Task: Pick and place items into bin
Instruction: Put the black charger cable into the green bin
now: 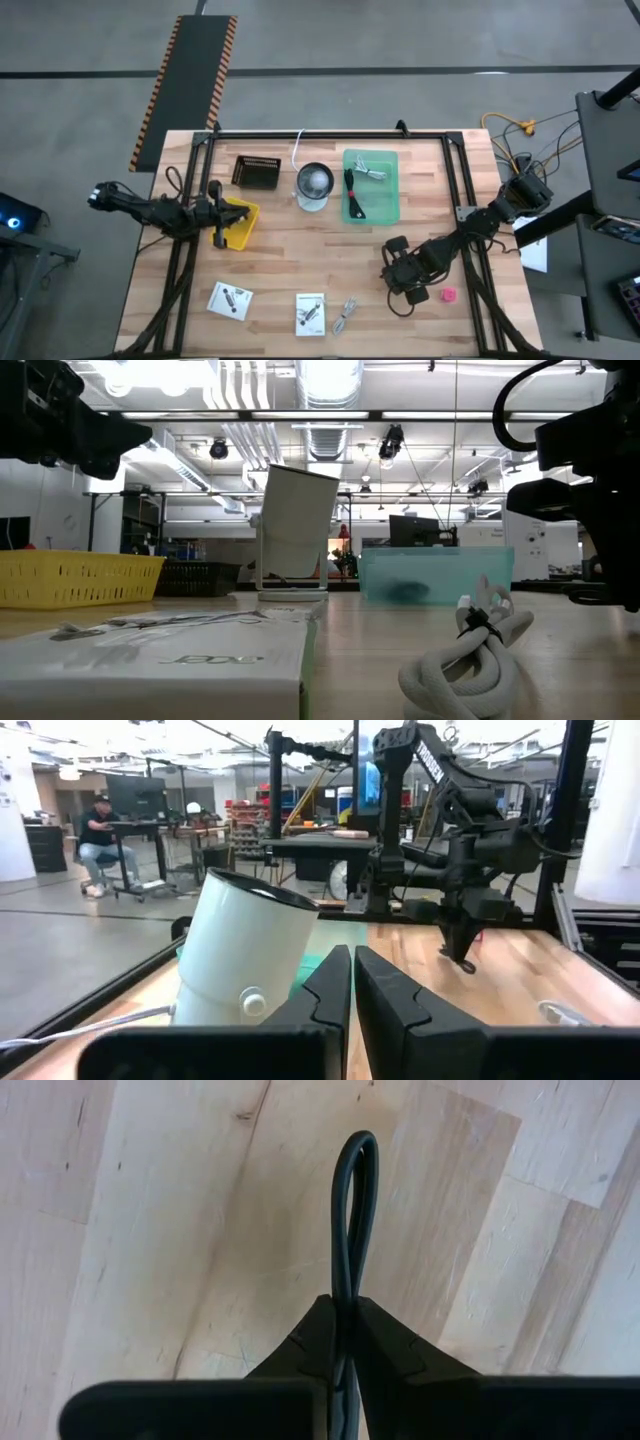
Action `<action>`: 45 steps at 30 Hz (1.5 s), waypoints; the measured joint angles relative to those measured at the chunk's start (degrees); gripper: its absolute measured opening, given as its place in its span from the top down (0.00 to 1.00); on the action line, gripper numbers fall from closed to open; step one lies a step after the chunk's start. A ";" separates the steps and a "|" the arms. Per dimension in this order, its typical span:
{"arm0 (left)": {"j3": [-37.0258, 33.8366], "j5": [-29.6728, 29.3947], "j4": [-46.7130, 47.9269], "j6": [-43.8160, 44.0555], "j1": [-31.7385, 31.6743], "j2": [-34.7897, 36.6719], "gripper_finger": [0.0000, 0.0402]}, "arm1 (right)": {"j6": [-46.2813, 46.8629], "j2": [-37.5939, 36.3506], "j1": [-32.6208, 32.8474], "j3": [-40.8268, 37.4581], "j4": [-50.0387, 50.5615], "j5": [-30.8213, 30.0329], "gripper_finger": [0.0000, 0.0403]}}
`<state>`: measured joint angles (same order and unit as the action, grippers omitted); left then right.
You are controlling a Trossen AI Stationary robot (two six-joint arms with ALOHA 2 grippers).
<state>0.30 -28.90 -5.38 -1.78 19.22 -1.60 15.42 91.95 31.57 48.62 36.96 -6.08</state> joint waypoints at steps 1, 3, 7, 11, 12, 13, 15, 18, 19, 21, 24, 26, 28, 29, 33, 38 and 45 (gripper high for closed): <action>0.00 0.11 -0.01 -0.02 0.00 -0.06 1.00 | 0.00 -0.01 0.00 0.00 -0.01 0.01 0.97; 0.00 0.17 0.35 -0.02 0.00 -0.41 1.00 | 0.00 -0.01 0.00 0.00 -0.03 0.02 0.97; 0.00 0.35 -0.34 -0.05 0.00 0.00 1.00 | 0.00 -0.05 0.00 0.00 -0.05 0.00 0.97; -0.02 0.39 -0.08 -0.05 0.00 -0.11 1.00 | 0.00 -0.05 0.00 0.00 -0.05 0.00 0.97; -0.01 0.39 -0.07 -0.04 0.00 -0.10 1.00 | 0.00 -0.05 0.00 0.00 -0.03 0.00 0.97; -0.02 0.39 -0.06 -0.06 0.00 -0.05 1.00 | -0.01 -0.07 0.00 0.00 -0.03 0.00 0.97; -0.02 0.39 -0.12 -0.07 0.00 -0.03 1.00 | -0.02 -0.06 0.01 0.00 -0.03 -0.04 0.97; -0.02 0.39 -0.09 -0.07 0.00 -0.43 1.00 | -0.06 -0.06 -0.02 0.00 -0.04 -0.83 0.97; -0.02 0.37 -0.09 -0.07 0.00 -0.65 1.00 | -0.10 -0.06 -0.02 0.00 -0.04 -1.32 0.97; -0.02 0.39 -0.10 -0.07 0.00 -1.10 1.00 | -0.32 -0.07 -0.07 0.00 -0.05 -1.45 0.97; -0.02 0.39 -0.08 -0.07 0.00 -1.86 1.00 | -0.49 -0.07 -0.34 0.00 -0.04 -1.47 0.97; -0.02 0.39 -0.12 -0.09 0.00 -2.39 1.00 | -0.59 -0.07 -0.80 0.00 -0.05 -1.49 0.97; -0.02 0.39 -0.08 -0.09 0.00 -2.88 1.00 | -0.54 -0.21 -1.41 0.00 -0.07 -1.55 0.97; -0.02 0.39 -0.12 -0.09 0.00 -3.13 1.00 | -0.54 -0.39 -1.76 0.00 -0.09 -1.58 0.97; -0.02 0.39 -0.12 -0.09 0.00 -4.09 1.00 | -0.83 -0.75 -3.05 0.42 -0.16 -1.58 0.97; -0.02 0.39 -0.15 -0.11 0.00 -5.48 1.00 | -4.18 -0.84 -4.07 1.18 0.13 -1.57 0.97; -0.02 0.37 -0.13 -0.11 0.00 -7.30 1.00 | -5.33 -0.84 -4.85 1.84 0.12 -1.45 0.97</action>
<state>0.27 -28.53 -5.51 -1.89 19.22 -8.90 10.09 91.11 26.72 50.46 37.08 -7.53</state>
